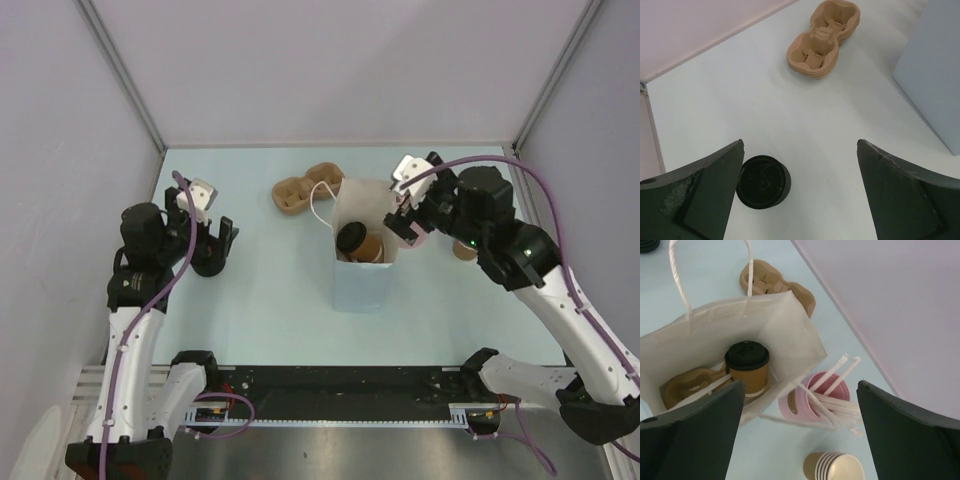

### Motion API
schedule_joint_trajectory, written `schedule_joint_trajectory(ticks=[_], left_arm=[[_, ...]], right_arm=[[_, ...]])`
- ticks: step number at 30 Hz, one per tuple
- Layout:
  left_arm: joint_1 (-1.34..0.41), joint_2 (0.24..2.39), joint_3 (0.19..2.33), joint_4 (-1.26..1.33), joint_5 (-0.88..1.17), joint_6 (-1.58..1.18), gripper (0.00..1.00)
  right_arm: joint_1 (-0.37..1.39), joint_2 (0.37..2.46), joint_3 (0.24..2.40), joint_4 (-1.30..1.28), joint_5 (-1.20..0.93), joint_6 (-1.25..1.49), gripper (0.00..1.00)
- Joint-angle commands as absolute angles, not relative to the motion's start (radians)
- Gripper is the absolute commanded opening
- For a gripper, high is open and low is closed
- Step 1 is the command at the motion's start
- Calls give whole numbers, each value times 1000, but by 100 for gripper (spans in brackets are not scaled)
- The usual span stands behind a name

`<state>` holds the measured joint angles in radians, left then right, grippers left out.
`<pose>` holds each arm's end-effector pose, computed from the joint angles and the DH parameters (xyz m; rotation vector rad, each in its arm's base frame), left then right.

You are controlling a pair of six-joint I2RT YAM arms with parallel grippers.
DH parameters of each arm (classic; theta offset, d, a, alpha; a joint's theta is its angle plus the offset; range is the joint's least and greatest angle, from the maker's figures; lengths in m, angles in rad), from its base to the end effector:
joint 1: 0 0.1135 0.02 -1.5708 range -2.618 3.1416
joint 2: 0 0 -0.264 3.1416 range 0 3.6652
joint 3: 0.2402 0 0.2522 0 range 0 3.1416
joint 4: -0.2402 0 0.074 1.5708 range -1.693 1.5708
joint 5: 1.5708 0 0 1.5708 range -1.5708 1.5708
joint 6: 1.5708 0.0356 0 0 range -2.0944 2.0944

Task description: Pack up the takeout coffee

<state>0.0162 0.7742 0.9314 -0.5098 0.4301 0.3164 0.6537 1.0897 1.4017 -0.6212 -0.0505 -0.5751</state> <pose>0.1638 -0.0122 0.3590 0.5622 1.8090 -0.1872 0.1711 0.1333 0.4465 -1.1124 1.5166 0.1014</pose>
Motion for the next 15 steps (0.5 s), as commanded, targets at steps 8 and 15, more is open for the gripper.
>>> schedule_joint_trajectory(ticks=[8, 15], left_arm=[[26, 782, 1107, -496, 411, 318, 99], [26, 727, 1161, -411, 526, 290, 99]], right_arm=[[433, 882, 1321, -461, 95, -318, 100], [318, 732, 1200, -298, 224, -183, 100]])
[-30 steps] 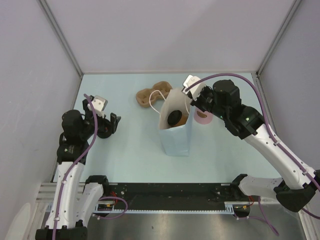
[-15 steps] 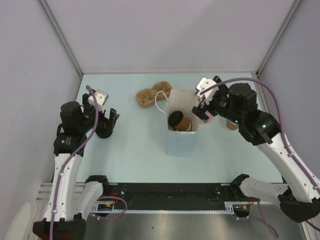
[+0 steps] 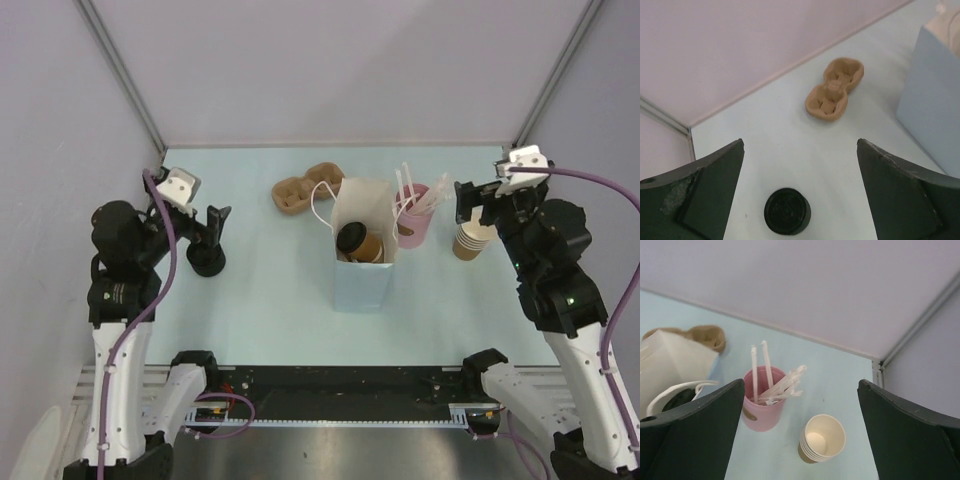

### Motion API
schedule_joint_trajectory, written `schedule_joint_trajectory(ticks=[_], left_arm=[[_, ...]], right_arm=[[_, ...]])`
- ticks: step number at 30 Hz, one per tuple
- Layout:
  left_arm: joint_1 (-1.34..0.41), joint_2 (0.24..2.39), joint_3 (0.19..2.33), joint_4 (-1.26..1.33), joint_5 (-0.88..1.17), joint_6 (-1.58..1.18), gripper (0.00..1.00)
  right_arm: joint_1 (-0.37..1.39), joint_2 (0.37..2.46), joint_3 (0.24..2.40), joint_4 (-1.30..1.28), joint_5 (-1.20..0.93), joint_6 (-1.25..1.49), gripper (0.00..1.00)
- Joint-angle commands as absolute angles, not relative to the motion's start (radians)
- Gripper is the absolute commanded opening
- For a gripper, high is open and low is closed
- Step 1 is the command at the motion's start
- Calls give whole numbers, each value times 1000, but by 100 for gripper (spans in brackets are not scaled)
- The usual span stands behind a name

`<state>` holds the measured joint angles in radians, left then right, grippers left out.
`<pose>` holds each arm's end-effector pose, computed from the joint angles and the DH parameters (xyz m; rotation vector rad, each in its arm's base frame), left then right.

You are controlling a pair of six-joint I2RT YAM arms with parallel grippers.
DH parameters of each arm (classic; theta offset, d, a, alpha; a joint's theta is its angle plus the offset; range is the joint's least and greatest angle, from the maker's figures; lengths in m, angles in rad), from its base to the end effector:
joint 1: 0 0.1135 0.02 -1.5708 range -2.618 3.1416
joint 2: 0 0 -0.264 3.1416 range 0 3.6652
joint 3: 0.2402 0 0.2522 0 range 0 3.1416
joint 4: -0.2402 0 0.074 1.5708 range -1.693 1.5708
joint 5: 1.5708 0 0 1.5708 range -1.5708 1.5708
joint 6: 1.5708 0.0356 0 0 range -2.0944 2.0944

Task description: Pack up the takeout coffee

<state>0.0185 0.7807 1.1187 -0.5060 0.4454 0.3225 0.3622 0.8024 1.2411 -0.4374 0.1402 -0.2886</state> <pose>0.1485 -0.0126 0.4194 0.5766 1.6249 -0.1352 0.1346 0.0457 0.4618 -0.3963 1.5189 -0.0522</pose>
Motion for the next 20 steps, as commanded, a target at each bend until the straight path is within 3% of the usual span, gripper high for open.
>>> schedule_joint_trajectory(ticks=[1, 5, 20], left_arm=[[26, 715, 1154, -396, 541, 288, 99], [26, 667, 1158, -382, 558, 255, 100], [28, 626, 1123, -350, 563, 198, 99]], right_arm=[[287, 698, 1192, -296, 203, -163, 100], [236, 660, 1180, -319, 60, -129, 100], [187, 652, 1178, -361, -54, -100, 100]])
